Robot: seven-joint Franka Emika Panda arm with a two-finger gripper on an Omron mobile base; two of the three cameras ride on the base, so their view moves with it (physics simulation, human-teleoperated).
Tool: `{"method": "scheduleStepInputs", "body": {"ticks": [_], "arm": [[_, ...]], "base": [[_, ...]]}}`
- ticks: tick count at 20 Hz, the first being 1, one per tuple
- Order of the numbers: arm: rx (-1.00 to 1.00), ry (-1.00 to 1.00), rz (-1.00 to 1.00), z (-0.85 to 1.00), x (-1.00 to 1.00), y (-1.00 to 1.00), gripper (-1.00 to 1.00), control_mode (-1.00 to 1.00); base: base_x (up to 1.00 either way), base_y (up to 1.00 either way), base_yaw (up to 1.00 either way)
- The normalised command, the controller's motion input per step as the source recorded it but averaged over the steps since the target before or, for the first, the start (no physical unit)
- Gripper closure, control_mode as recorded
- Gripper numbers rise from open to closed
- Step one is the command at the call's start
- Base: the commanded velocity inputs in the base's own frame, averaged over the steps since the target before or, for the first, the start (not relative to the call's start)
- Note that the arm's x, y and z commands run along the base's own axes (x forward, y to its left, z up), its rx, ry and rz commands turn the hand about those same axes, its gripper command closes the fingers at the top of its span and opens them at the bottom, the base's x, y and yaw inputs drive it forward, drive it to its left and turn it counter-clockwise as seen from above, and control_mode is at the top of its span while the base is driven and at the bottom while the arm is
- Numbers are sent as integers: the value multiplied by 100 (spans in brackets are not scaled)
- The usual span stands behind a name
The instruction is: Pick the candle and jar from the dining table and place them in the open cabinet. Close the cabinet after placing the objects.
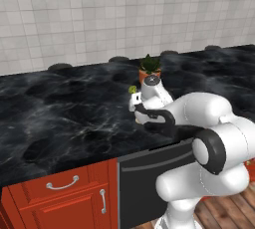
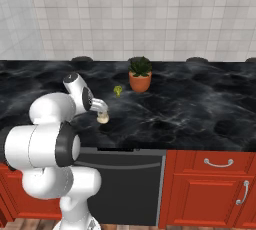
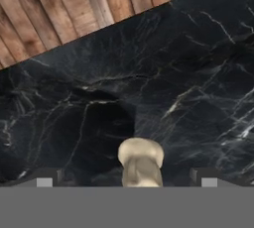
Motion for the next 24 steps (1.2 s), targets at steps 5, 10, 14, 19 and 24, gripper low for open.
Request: {"method": "scheduleStepInputs", "body": {"ticks": [5,10,14,19,24], "arm": [[0,0,0,-14,32,1,-100,-100],[0,0,0,-20,22,5,-100,-100],[0,0,0,-20,21,6,-100,-100],[0,0,0,-17,19,2,-100,-100],[0,0,0,-15,15,0,-100,-100]], "base": [[0,0,0],[0,0,0],[0,0,0],[0,0,0],[0,0,0]]}}
